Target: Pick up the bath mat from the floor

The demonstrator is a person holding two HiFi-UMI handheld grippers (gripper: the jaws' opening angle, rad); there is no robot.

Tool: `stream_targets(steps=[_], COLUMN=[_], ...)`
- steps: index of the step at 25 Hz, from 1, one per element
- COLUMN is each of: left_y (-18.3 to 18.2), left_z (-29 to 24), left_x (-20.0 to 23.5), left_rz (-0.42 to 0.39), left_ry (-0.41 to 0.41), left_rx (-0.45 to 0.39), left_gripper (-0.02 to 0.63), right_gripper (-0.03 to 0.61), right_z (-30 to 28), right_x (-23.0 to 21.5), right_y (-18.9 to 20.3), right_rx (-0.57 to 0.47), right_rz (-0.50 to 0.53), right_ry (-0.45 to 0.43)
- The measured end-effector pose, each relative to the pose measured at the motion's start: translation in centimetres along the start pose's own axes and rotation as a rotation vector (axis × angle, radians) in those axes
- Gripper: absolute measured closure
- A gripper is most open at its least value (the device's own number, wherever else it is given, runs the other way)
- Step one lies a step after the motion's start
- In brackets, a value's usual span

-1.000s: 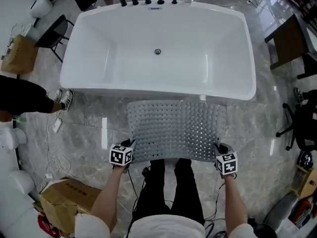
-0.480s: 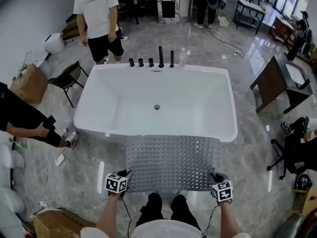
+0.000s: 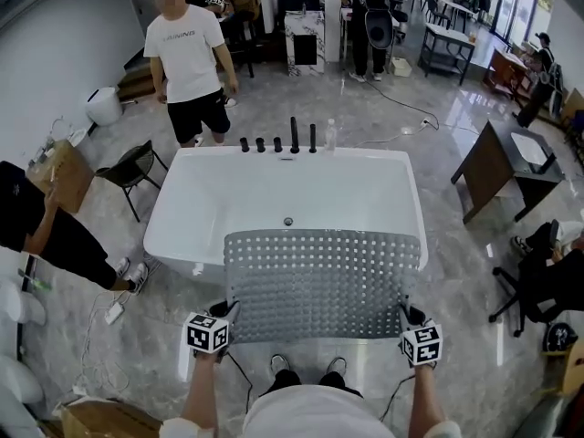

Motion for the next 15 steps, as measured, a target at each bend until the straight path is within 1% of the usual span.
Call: stream_targets(steps=[5,8,10,15], left_y=[-6.3,-9.9,-11.9,-15.9], left_z=[2.2,3.5,4.7,7.7], left_x=[-0.6,-1.1,-1.2,-1.4], left_rz=[-0.062,-0.101,-0.121,-0.157], left_ry=[-0.023,-0.032,-0.037,-0.067], left_rx=[-0.144,-0.221,-0.267,-0.377], left_gripper=[0.554,0.554,0.554,0.554], right_gripper=[0.548,0.548,0.548,0.548], right_z=[2.3,4.2,5.4,7.5], right_x=[-0.7,-1.5,-1.6,-1.7], right_y=[-6.5,-9.9,-11.6,-15.4], right_rx=[-0.128,-0.211,-0.266,-0.375], right_rz=[0.052,0.063,0.057,0.047], right_ry=[0.056,0.105,0.128,0.142])
Point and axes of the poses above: the fingertips, and each gripper's own axes: z backward along the fingers, x to its left, y out of its underside, the point moved 4 cm from there along z, backward along the fingers, and after that the axes turned 3 degrees about -y, right-handed, at the moved point
